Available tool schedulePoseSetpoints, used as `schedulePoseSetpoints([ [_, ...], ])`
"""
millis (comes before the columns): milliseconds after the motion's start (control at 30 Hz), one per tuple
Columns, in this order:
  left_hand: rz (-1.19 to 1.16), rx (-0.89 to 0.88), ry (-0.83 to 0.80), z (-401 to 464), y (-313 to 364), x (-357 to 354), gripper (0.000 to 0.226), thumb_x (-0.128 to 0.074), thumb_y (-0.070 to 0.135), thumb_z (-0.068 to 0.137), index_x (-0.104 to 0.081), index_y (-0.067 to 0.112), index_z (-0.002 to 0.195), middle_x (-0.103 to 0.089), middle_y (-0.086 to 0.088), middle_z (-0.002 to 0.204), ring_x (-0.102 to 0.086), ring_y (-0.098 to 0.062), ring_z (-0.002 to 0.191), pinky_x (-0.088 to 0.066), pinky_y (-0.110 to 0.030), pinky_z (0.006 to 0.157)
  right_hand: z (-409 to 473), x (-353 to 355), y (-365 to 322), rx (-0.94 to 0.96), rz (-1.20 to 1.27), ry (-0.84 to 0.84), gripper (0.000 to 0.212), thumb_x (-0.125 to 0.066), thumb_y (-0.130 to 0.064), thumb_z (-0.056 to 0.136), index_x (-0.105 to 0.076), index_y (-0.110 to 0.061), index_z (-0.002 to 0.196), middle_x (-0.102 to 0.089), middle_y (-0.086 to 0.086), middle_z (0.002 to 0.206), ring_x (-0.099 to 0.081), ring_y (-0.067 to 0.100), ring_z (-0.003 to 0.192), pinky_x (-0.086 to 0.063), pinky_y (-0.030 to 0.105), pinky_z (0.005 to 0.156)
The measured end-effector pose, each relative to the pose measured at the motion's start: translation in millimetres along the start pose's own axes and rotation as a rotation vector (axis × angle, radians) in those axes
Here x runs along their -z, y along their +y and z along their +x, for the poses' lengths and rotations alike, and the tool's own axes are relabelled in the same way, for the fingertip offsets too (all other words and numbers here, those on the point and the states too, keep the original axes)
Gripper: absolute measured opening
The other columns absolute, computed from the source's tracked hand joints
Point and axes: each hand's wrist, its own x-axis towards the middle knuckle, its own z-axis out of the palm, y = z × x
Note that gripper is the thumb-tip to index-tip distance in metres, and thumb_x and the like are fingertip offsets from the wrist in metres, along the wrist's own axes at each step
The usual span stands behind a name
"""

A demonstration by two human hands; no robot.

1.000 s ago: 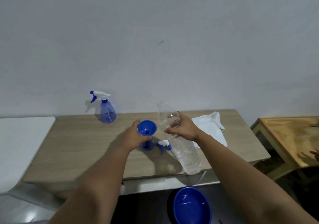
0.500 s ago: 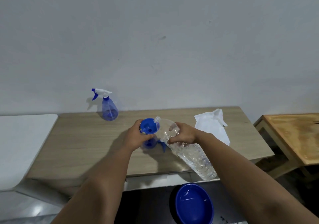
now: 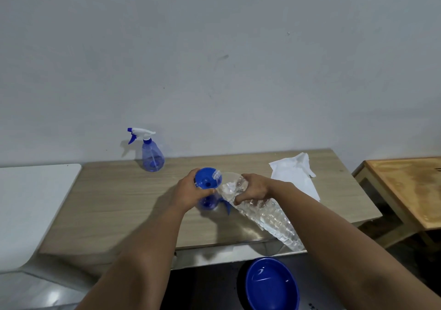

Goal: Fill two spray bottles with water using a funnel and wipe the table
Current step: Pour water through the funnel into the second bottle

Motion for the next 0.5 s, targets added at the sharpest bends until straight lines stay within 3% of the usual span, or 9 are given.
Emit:
schedulePoseSetpoints([
  [33, -0.001, 0.003, 0.0, 0.2, 0.2, -0.1, 0.064, -0.091, 0.03, 0.067, -0.054, 0.038, 0.118, -0.064, 0.02, 0.102, -0.063, -0.01, 0.101, -0.053, -0.031, 0.092, 0.7, -0.1, -0.8, 0.002, -0.01, -0.005, 0.039, -0.088, -0.021, 0.08, -0.061, -0.026, 0.107, -0.069, -0.004, 0.091, -0.068, 0.006, 0.064, -0.063, 0.031, 0.059],
  [200, -0.003, 0.018, 0.003, 2.1, -2.1, 0.5, 0.07, -0.091, 0.034, 0.062, -0.058, 0.034, 0.124, -0.068, 0.015, 0.107, -0.066, -0.011, 0.101, -0.055, -0.035, 0.093, -2.2, 1.4, -5.4, -0.017, -0.026, 0.0, 0.038, -0.087, -0.021, 0.081, -0.06, -0.025, 0.108, -0.068, -0.005, 0.088, -0.065, 0.004, 0.06, -0.054, 0.021, 0.047],
  [500, -0.022, 0.014, 0.009, 3.0, -1.4, 1.0, 0.068, -0.092, 0.032, 0.063, -0.06, 0.031, 0.123, -0.07, 0.012, 0.108, -0.067, -0.012, 0.1, -0.056, -0.037, 0.093, 2.1, 1.4, -8.5, -0.052, -0.021, -0.037, 0.048, -0.09, -0.021, 0.076, -0.064, -0.021, 0.116, -0.072, 0.002, 0.1, -0.073, 0.017, 0.078, -0.064, 0.034, 0.063],
])
